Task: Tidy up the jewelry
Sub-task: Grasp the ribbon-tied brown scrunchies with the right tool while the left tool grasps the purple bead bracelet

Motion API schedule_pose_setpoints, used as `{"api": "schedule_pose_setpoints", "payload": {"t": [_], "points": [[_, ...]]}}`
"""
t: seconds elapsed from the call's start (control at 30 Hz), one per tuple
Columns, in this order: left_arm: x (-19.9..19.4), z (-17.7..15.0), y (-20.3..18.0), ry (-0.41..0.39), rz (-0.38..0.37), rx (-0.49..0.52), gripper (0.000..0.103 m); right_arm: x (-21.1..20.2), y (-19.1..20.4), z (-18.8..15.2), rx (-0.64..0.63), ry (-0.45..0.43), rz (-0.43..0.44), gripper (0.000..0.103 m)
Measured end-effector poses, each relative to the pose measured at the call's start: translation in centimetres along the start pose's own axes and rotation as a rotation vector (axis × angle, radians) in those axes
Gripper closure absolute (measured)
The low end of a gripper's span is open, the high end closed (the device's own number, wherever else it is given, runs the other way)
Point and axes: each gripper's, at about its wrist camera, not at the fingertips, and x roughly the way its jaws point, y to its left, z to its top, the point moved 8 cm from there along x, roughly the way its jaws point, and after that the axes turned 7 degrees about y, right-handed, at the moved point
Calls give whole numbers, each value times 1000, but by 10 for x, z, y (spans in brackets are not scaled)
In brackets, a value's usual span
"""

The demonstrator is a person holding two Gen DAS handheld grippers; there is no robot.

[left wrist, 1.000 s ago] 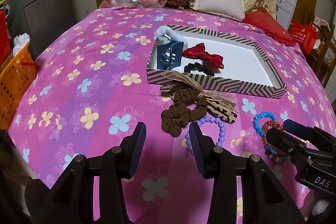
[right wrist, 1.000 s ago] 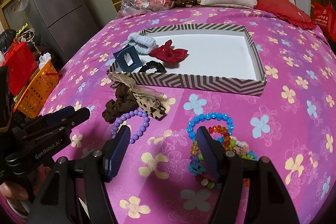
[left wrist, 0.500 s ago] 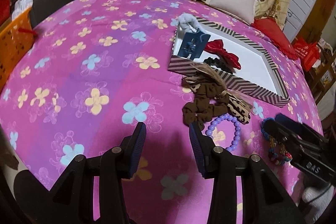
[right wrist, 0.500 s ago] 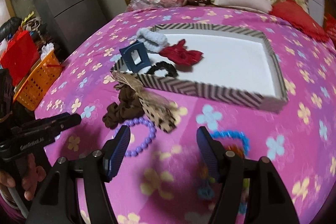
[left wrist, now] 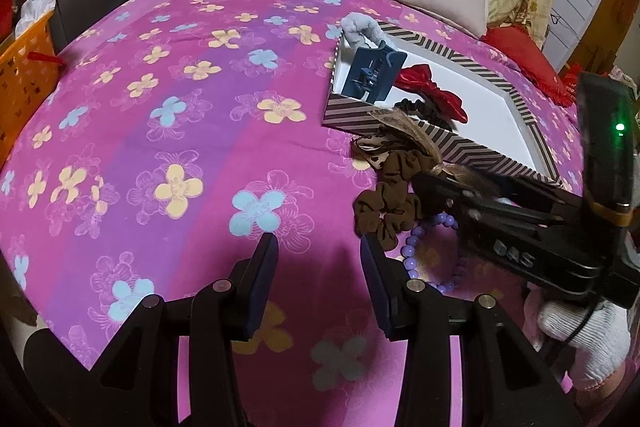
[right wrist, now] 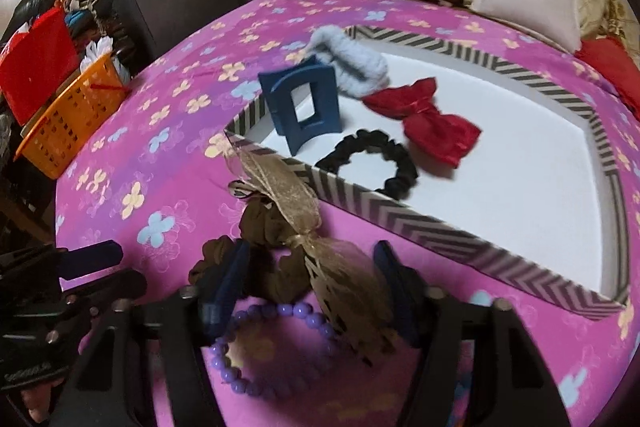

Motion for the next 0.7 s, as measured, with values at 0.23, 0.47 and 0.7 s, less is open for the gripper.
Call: {"api": "schedule_pose_setpoints", "payload": {"t": [0.23, 0.47, 0.7], "points": [[0, -1, -12, 6, -34, 18, 58, -29, -14, -4, 38, -78, 25, 84], [9, -8, -49, 39, -82, 106, 56, -81, -48, -13, 118, -168, -5, 84], [31, -13, -68, 80, -26, 154, 56, -98, -70, -30, 182, -192, 4, 84]]}}
